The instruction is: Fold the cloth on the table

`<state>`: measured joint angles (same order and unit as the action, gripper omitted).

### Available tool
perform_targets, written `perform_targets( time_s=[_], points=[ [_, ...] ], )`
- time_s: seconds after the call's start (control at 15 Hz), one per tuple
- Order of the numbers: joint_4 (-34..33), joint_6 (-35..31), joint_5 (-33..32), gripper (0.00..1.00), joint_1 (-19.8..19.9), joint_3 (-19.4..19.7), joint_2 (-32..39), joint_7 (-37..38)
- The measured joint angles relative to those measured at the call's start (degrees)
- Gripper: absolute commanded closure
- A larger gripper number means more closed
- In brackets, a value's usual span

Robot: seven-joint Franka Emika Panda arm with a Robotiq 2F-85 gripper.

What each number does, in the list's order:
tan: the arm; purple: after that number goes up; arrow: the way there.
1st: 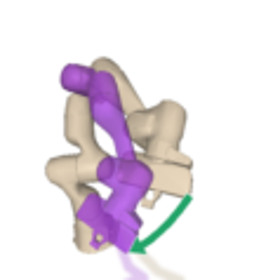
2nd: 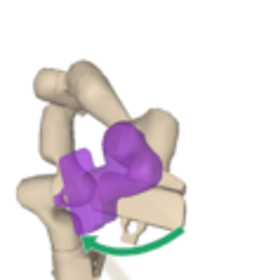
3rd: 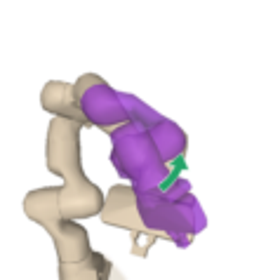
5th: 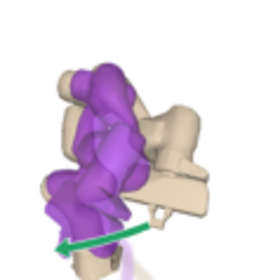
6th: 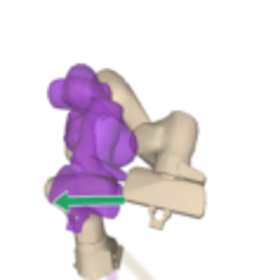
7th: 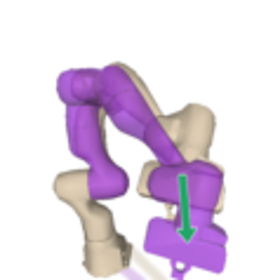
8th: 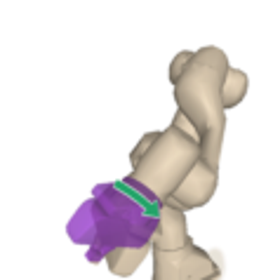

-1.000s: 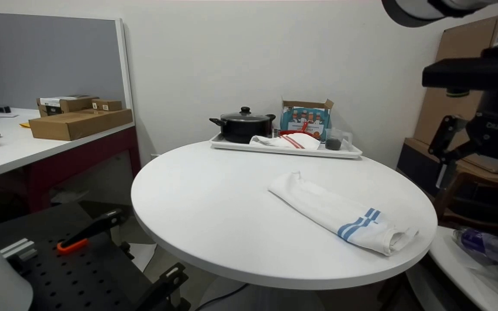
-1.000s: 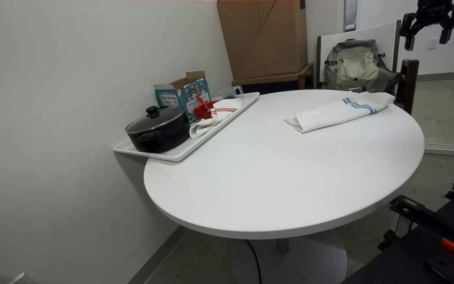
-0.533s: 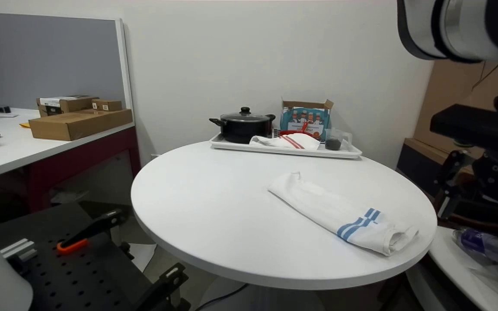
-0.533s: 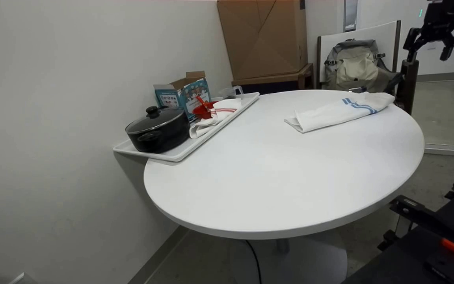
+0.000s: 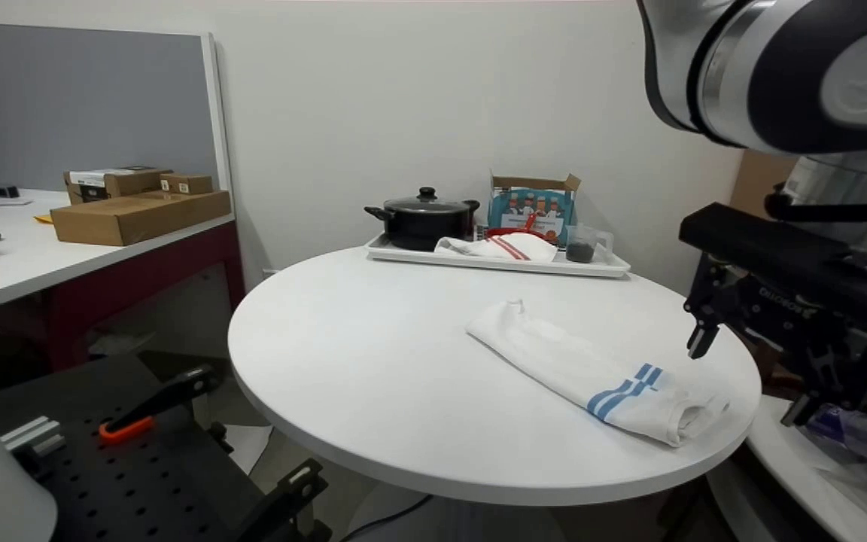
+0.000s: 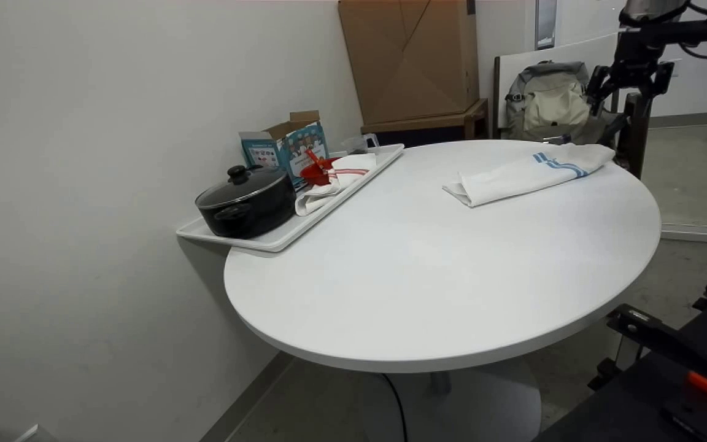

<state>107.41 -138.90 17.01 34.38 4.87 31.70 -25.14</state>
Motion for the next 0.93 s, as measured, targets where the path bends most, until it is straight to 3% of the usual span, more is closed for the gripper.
perform_targets(
  time_s=[0.67,0.73,0.93],
  points=[
    [-0.2,-3.4,0.5,0.01,-0.9,-3.4,5.1,0.1],
    [-0.2,-3.8,0.5,0.2,-0.9,-3.6,5.6,0.1],
    [-0.2,-4.8,0.5,0.37,-0.9,-4.0,6.5,0.1]
  ],
)
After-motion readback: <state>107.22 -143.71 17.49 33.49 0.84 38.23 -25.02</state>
